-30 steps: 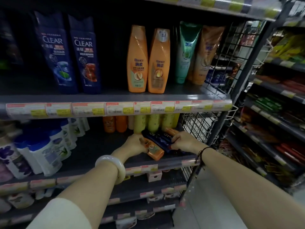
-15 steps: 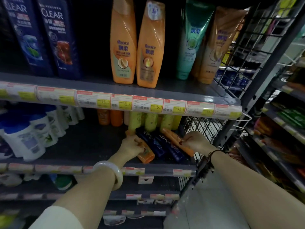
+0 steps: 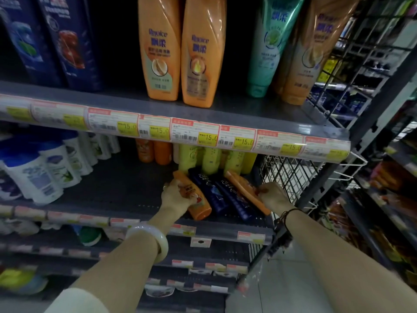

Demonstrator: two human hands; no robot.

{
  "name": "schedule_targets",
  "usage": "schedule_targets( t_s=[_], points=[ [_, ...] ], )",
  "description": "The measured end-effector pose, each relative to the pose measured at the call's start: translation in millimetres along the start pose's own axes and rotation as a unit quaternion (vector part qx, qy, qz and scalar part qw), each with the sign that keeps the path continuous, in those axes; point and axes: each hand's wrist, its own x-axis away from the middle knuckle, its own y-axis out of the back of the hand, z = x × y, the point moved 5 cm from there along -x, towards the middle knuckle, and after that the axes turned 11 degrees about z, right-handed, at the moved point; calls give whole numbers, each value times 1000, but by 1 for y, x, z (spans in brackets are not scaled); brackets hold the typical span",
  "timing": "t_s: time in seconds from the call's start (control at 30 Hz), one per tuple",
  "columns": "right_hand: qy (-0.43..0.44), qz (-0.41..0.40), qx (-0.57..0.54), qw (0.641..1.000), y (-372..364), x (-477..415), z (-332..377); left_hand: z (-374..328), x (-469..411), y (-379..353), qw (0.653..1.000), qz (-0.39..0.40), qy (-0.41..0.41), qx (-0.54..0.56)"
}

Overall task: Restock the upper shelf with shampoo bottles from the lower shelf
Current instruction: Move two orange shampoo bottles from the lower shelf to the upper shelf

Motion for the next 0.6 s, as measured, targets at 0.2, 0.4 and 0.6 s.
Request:
schedule_targets(
  t_s=[0.2, 0.4, 0.6],
  points=[
    [25, 17, -9, 999, -1, -3, 0, 10, -3, -3, 996, 29, 59, 64],
    [10, 64, 3, 998, -6, -8, -1, 15, -6, -5, 992, 39, 91, 80],
    [-14, 86, -38, 995, -9, -12, -4, 16, -8, -7, 988, 41, 104, 104]
  ],
)
